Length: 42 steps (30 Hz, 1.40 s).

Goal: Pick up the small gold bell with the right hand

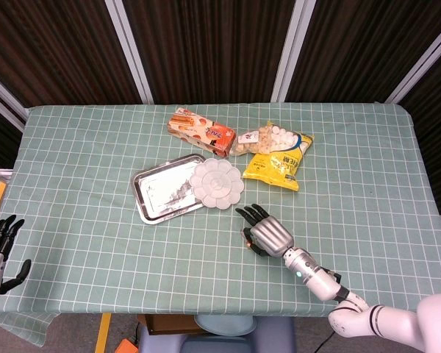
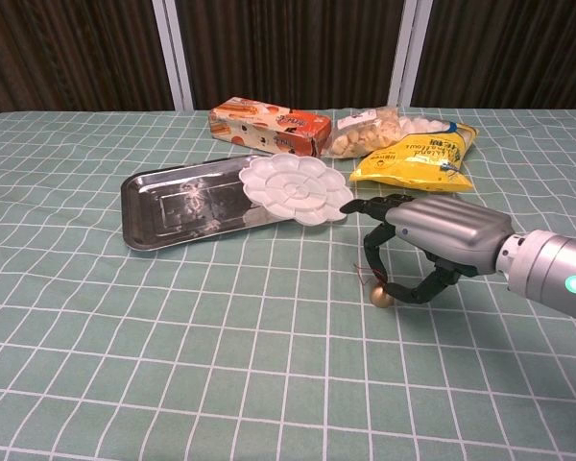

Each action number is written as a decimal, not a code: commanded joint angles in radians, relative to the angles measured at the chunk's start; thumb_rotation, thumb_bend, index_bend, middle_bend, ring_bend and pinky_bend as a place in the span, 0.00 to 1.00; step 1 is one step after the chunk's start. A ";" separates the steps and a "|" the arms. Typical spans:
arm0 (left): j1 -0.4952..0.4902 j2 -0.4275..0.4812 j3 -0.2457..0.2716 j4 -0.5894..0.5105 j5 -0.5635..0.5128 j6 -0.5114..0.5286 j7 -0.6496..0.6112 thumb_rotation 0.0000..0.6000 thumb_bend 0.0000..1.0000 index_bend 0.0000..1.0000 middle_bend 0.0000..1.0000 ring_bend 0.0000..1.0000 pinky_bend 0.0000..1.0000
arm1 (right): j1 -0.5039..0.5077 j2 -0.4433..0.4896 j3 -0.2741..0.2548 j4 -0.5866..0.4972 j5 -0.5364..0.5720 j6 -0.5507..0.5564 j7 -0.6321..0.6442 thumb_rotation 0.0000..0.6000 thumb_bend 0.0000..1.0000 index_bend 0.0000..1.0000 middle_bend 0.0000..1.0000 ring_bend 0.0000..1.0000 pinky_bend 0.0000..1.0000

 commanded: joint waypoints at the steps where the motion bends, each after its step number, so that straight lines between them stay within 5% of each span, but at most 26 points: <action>1: 0.001 0.001 0.000 0.000 0.001 0.002 -0.001 1.00 0.41 0.00 0.00 0.00 0.05 | 0.001 -0.002 -0.002 0.002 0.001 0.003 -0.004 1.00 0.50 0.73 0.14 0.00 0.00; 12: 0.002 0.003 0.000 0.003 0.006 0.009 -0.009 1.00 0.41 0.00 0.00 0.00 0.05 | -0.002 0.015 0.005 -0.021 -0.012 0.055 0.018 1.00 0.55 0.80 0.16 0.00 0.00; 19: -0.001 -0.003 -0.003 0.011 0.005 0.006 0.007 1.00 0.41 0.00 0.00 0.00 0.05 | 0.061 0.026 0.084 -0.093 0.046 0.000 0.025 1.00 0.56 0.80 0.17 0.00 0.00; 25: 0.007 0.000 0.006 -0.003 0.016 0.016 0.022 1.00 0.41 0.00 0.00 0.00 0.05 | -0.022 0.153 0.015 -0.168 0.027 0.081 -0.019 1.00 0.56 0.81 0.18 0.00 0.00; 33: 0.005 -0.001 0.003 -0.004 0.018 0.018 0.027 1.00 0.41 0.00 0.00 0.00 0.05 | 0.078 0.066 0.096 -0.147 0.110 -0.039 0.019 1.00 0.57 0.81 0.19 0.00 0.00; 39: 0.011 0.007 0.007 -0.004 0.006 0.010 0.018 1.00 0.41 0.00 0.00 0.00 0.05 | 0.007 0.154 0.028 -0.196 0.086 0.035 -0.027 1.00 0.58 0.81 0.19 0.00 0.00; 42: 0.016 0.011 0.007 -0.009 0.001 0.015 0.019 1.00 0.41 0.00 0.00 0.00 0.05 | 0.014 0.148 0.037 -0.211 0.091 0.025 -0.003 1.00 0.58 0.81 0.19 0.00 0.00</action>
